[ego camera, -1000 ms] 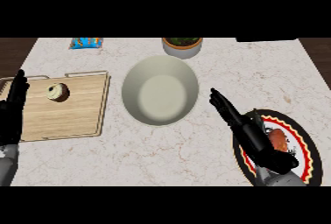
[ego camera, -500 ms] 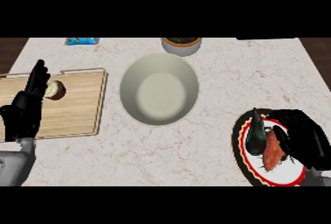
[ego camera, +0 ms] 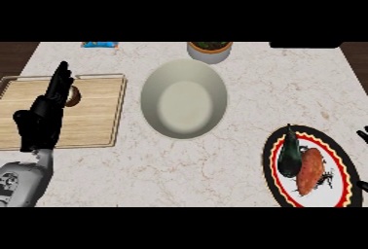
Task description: Pick the eggplant from the plate and place it in the bowl
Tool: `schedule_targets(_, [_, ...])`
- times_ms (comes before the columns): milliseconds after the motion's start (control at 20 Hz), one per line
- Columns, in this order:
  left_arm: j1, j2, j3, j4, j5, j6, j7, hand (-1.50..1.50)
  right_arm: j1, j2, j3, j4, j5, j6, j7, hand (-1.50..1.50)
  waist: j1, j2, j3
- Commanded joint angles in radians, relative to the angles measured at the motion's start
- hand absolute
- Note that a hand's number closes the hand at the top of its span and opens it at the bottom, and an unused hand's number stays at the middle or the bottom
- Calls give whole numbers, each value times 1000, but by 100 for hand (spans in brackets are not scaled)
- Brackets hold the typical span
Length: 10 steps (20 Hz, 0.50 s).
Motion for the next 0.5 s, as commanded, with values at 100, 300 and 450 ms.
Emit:
schedule_targets(100, [-13, -15, -8, 10, -10, -3, 6, 0, -94, -209, 35, 113, 170, 146, -109, -150, 18, 1, -3])
schedule_targets(300, [-19, -32, -27, 19, -22, -9, 14, 0, -198, -209, 150, 126, 344, 26, -119, -150, 27, 2, -4])
schedule_targets(450, [-20, -16, -20, -8, -30, -17, 32, 0, -227, -243, 214, 109, 399, 59, -115, -150, 19, -3, -6])
